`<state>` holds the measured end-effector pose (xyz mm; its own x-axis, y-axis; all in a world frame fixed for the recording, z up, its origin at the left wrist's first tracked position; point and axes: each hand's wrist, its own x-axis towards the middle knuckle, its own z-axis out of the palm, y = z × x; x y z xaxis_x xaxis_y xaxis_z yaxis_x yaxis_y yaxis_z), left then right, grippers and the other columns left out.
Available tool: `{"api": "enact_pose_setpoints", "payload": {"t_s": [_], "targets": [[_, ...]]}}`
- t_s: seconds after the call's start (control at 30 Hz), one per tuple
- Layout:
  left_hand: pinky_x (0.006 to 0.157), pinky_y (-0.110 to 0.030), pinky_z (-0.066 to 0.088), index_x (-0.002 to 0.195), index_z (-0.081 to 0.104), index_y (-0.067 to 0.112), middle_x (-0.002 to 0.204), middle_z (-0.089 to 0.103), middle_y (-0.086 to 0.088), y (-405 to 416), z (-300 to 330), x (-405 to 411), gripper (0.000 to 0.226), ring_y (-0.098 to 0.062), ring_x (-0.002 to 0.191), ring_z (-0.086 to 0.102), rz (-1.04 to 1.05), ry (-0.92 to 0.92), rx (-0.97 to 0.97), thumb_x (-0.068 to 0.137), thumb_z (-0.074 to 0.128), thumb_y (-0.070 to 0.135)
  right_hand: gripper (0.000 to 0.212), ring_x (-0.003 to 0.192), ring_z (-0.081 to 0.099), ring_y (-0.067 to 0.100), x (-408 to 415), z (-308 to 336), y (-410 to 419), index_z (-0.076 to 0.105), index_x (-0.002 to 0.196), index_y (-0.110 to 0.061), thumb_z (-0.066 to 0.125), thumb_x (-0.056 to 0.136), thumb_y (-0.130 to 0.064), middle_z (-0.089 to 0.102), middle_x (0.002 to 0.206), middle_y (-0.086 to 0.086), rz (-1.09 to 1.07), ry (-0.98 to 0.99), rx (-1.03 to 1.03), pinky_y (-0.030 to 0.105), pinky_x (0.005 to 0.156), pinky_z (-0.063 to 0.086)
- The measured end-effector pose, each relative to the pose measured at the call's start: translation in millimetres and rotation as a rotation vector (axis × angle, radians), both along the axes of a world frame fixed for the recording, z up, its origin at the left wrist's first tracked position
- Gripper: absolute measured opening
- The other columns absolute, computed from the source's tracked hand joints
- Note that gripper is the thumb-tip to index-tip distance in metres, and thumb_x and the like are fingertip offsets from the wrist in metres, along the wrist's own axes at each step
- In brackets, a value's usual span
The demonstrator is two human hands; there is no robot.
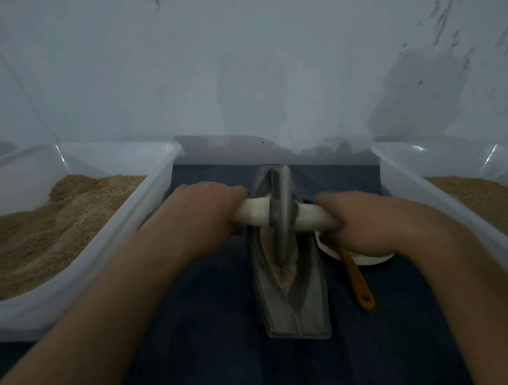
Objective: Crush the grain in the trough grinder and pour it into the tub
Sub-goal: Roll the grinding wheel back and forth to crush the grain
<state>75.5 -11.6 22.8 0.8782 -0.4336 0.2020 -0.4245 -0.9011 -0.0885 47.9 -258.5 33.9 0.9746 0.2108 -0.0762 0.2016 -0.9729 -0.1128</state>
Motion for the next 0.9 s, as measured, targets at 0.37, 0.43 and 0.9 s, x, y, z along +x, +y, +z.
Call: {"api": "enact_pose_setpoints", "payload": {"t_s": [0.37, 0.43, 0.9], "targets": [[0.074, -0.037, 0.049, 0.106, 0.058, 0.035, 0.102, 0.066, 0.003, -0.6, -9.0, 7.8, 0.026, -0.026, 0.095, 0.067, 0.068, -0.067, 0.024, 0.085, 0.070, 0.044, 0.024, 0.076, 0.055, 0.015, 11.5, -11.7, -0.6, 0.046, 0.076, -0.039, 0.069, 0.083, -0.036, 0.055, 0.083, -0.010, 0.033, -0.262, -0.129, 0.032, 0.059, 0.043], [0.079, -0.038, 0.054, 0.106, 0.062, 0.038, 0.100, 0.067, 0.009, 4.4, -1.6, -0.7, 0.030, -0.020, 0.093, 0.068, 0.052, 0.078, 0.050, 0.081, 0.073, 0.048, 0.017, 0.078, 0.060, 0.010, 1.9, -6.1, 0.1, 0.056, 0.081, -0.042, 0.073, 0.080, -0.037, 0.062, 0.086, -0.013, 0.049, -0.134, -0.086, 0.034, 0.067, 0.053], [0.076, -0.039, 0.049, 0.108, 0.056, 0.030, 0.107, 0.066, -0.001, -4.6, -10.8, 21.0, 0.025, -0.026, 0.098, 0.066, 0.123, -0.034, -0.004, 0.090, 0.071, 0.032, 0.023, 0.070, 0.045, 0.018, 31.0, -20.5, 7.4, 0.043, 0.085, -0.034, 0.065, 0.088, -0.031, 0.047, 0.077, -0.009, -0.009, -0.467, -0.187, 0.032, 0.056, 0.028]]}}
